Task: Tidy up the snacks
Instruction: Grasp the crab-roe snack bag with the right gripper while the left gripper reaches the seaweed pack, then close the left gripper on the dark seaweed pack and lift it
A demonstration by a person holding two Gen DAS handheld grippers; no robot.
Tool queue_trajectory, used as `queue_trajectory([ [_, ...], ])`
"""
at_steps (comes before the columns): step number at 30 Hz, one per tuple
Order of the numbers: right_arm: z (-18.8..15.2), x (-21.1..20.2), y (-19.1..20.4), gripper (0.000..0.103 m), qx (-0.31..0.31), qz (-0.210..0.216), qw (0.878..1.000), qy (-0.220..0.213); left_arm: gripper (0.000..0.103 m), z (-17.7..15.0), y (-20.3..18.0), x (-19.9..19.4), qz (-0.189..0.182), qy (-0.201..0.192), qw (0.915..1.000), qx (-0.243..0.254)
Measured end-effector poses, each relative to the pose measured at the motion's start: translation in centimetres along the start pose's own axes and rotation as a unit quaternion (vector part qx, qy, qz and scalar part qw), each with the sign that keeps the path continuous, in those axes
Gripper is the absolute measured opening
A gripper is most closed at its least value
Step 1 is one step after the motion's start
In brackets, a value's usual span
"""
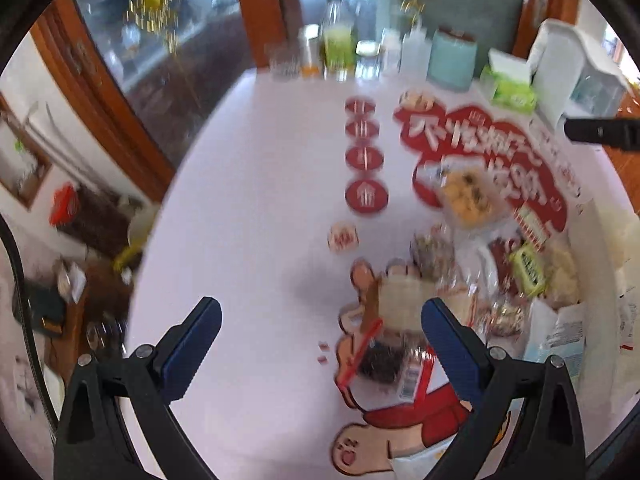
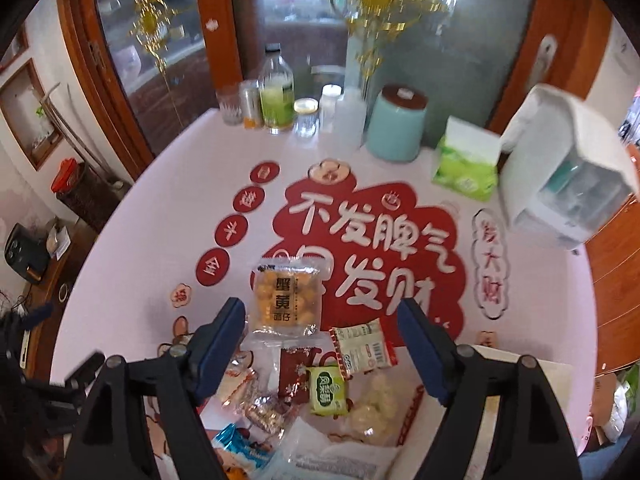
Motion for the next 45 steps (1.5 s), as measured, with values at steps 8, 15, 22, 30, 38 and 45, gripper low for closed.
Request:
queue_trajectory([
  [8, -0.5, 7.8, -0.7, 0.079, 0.014, 0.037, 0.998, 0.057, 0.100, -3.9, -1.5, 6.8, -0.030, 0.112, 0.9918, -0.054],
  [15, -0.7, 13.2, 0.1, 0.080, 0.027, 0.053, 0.995, 0.079, 0.100, -6.0, -3.2, 9.8, -0.034, 0.144, 0.9858, -0.079],
  [22, -0.7, 16.8, 2.9, 0.095, -0.006, 0.049, 0.995, 0.087, 0.099, -7.2, -3.7, 11.7, -0.022, 0.155, 0.9835, -0.091],
  [30, -2.2, 20.5, 4.1, 0.097, -0.025, 0.036, 0.990, 0.134, 0.087, -8.7, -2.7, 11.4, -0.009, 0.134, 0.9855, -0.105],
  [38, -2.9, 19.8, 2.7, 0.081, -0.007, 0.025, 0.992, 0.122, 0.041, -9.3, -2.2, 10.0, -0.006, 0.105, 0.9887, -0.106],
  [45, -3.2, 18.5, 1.9, 0.077, 0.018, 0.026, 0.993, 0.116, 0.039, -9.1, -2.0, 8.4, -0.008, 0.104, 0.9887, -0.108],
])
Point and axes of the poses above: each gripper's, at about its wrist camera, not at the fingertips, and x roughly the way its jaws point, y to its left, z to its top, the point moved 1 cm from there along x, roughly the way its jaws point, and after that the axes turned 1 degree about -z, right-handed, at the moved point
